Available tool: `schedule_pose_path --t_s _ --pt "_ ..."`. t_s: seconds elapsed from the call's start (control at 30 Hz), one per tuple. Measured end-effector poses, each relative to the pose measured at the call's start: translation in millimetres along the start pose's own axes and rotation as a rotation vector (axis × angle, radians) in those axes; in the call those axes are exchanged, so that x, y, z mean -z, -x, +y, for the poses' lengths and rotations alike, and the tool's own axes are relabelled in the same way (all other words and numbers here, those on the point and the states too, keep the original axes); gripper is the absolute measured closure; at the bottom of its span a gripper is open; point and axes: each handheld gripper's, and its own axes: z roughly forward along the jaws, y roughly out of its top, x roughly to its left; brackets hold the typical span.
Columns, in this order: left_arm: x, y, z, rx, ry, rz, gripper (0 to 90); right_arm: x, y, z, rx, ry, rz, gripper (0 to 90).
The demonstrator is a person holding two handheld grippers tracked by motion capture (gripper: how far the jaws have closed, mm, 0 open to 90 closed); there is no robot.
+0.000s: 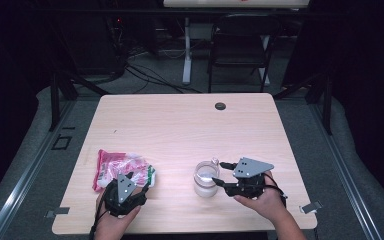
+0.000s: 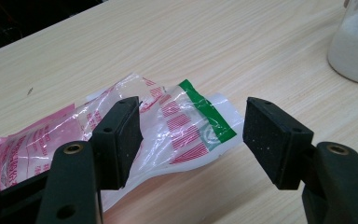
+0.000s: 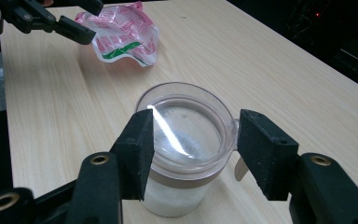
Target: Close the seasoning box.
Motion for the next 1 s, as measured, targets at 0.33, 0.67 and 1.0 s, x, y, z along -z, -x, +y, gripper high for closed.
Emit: schedule_pose_path --t_s 0.33,0.67,1.0 --pt "1.1 0.3 0.9 0.001 0.007 -0.001 36.9 1.9 3.7 -0.5 -0.027 0.001 -0.027 46.2" --pt "3.2 -4.7 1.3 0.010 0.015 0.007 36.9 8.8 13.7 -4.5 -0.091 0.028 -0.082 46.2" --pt "7.9 -10.6 1.8 0.021 0.025 0.023 36.9 10.2 27.2 -20.5 -0.168 0.039 -0.157 46.4"
